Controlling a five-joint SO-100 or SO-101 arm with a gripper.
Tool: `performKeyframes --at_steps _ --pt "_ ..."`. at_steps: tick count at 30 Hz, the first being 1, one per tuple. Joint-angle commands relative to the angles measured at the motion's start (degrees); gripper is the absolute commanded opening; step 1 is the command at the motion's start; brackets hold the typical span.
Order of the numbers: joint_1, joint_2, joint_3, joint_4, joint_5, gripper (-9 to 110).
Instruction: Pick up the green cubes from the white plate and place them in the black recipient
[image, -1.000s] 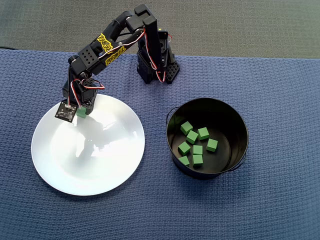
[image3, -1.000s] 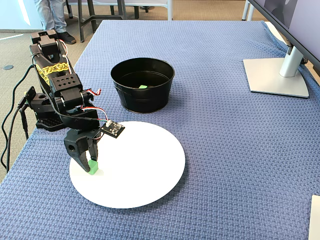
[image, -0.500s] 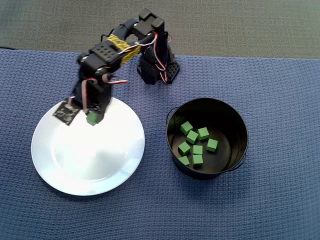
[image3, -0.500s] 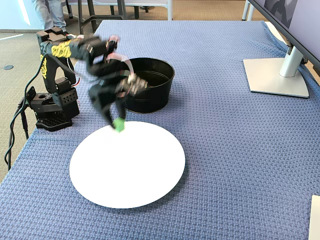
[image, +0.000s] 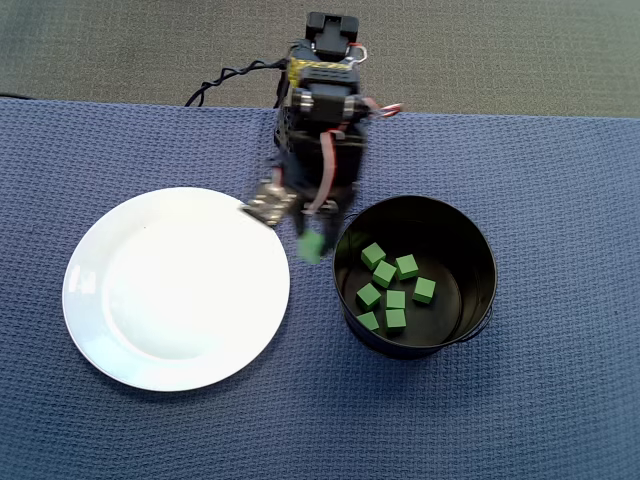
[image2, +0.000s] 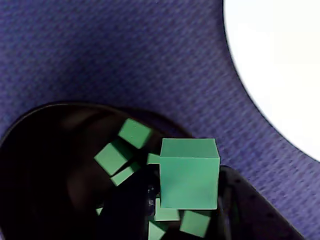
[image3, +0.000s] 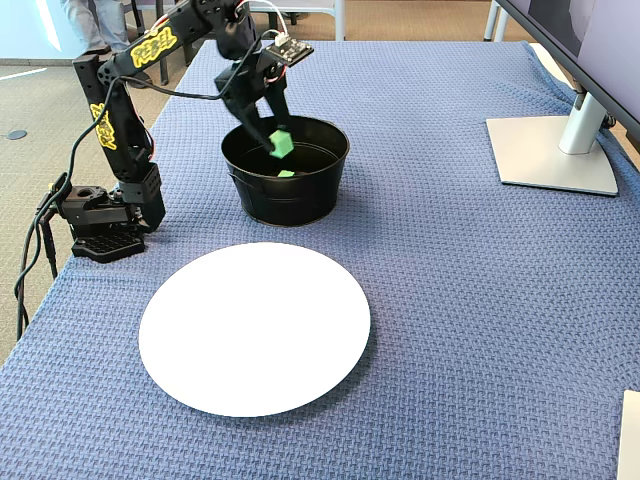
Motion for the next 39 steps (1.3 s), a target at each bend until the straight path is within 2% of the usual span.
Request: performKeyframes --at_steps 1,6,12,13,15,17,22,28,34,39 --pt "-7.0 3.4 5.2 -5.8 11.8 0" --pt "-16.3 0.1 12.5 -9.5 19.5 0" --pt "-22.6 -0.5 17.3 -12.3 23.6 0" --pt "-23.1 -0.4 17.7 -12.4 23.8 7" --pt "-23.6 0.0 17.9 -12.6 24.0 36" --pt "-23.2 1.0 16.9 -12.7 25.3 40" --pt "-20.4 4.6 14.1 -12.5 28.8 33" --pt "-9.0 17.1 19.2 -19.5 37.1 17" --pt "4.8 32.0 37.0 -32.1 44.8 1" --pt "9.8 45.9 56.4 -38.4 49.8 0"
